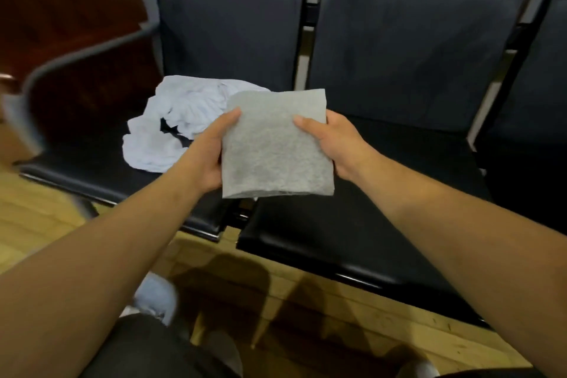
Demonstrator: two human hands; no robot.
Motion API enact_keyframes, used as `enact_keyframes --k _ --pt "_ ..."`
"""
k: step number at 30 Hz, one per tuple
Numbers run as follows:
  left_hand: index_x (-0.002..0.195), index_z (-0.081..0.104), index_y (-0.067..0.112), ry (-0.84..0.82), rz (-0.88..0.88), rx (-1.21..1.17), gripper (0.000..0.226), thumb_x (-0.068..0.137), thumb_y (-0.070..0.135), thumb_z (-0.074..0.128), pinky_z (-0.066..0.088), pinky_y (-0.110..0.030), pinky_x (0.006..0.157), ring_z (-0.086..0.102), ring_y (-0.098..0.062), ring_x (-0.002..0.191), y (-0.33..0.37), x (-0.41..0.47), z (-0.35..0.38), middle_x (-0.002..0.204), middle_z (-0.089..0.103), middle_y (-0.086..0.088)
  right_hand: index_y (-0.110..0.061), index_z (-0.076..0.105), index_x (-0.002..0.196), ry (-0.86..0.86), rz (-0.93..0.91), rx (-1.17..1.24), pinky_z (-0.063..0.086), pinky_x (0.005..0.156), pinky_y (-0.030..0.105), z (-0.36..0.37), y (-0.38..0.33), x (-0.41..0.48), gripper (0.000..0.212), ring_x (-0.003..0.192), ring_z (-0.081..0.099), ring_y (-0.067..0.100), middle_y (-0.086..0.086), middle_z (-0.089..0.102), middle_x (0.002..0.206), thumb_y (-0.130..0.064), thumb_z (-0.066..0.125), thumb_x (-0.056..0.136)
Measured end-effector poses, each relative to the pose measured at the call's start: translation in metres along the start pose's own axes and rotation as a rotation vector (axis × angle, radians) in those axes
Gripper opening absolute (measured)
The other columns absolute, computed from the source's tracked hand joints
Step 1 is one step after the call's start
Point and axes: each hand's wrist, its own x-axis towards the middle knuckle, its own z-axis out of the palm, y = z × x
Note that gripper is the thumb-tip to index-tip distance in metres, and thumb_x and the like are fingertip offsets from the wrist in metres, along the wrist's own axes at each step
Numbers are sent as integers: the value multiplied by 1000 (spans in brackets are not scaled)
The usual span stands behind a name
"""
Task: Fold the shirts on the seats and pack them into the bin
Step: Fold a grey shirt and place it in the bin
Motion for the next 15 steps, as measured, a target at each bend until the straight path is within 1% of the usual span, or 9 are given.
enact_keyframes --k 1,3,4,6,8,9,12,14,15 --pt "127 65 15 31 14 -5 45 92 42 64 56 -47 92 70 -31 109 8 -7 -22 122 71 -14 -15 64 124 -38 -4 -31 62 83 39 25 0 9 32 96 75 19 3 75 111 -26 70 95" --pt "122 65 15 133 43 -18 35 92 34 65 56 -48 91 71 -31 104 19 -23 -70 115 74 -14 -13 65 123 -110 -5 -69 62 84 40 75 5 25 31 96 74 20 4 75 112 -23 71 94" --pt "124 63 16 187 53 -30 37 91 32 66 56 -49 90 71 -33 106 22 -32 -96 116 74 -14 -11 65 124 -145 -4 -85 62 84 40 101 9 31 32 96 74 21 5 74 112 -22 71 94" --pt "133 60 14 282 64 -64 45 91 31 64 57 -47 86 69 -35 111 23 -52 -146 123 71 -14 -8 65 123 -218 0 -133 62 81 37 155 23 39 32 96 73 22 7 73 112 -19 71 94" --pt "134 61 13 368 65 -101 44 94 31 57 58 -43 80 71 -32 109 16 -75 -195 125 70 -14 -6 65 123 -303 11 -181 61 74 32 208 42 40 32 94 72 22 9 73 113 -17 72 93" --pt "133 62 13 404 60 -135 43 95 31 56 58 -43 80 72 -30 106 10 -88 -218 124 71 -13 -5 65 122 -349 15 -202 61 74 31 234 54 40 32 95 72 22 9 72 113 -16 72 93" --pt "128 65 14 551 48 -224 38 95 32 56 54 -46 88 71 -30 106 -17 -127 -282 121 72 -12 -5 66 121 -477 32 -282 59 84 36 306 93 30 32 100 70 23 10 72 116 -16 74 91" --pt "129 65 15 650 22 -256 41 94 34 58 51 -48 95 68 -32 112 -44 -151 -322 124 71 -13 -6 67 119 -549 63 -338 58 87 38 346 121 17 30 100 69 22 10 72 116 -17 74 91" --pt "131 64 15 697 5 -277 44 93 36 59 51 -48 96 67 -33 115 -58 -162 -340 126 70 -13 -6 67 118 -573 80 -368 58 88 39 364 139 12 30 101 69 22 10 72 116 -17 74 91"
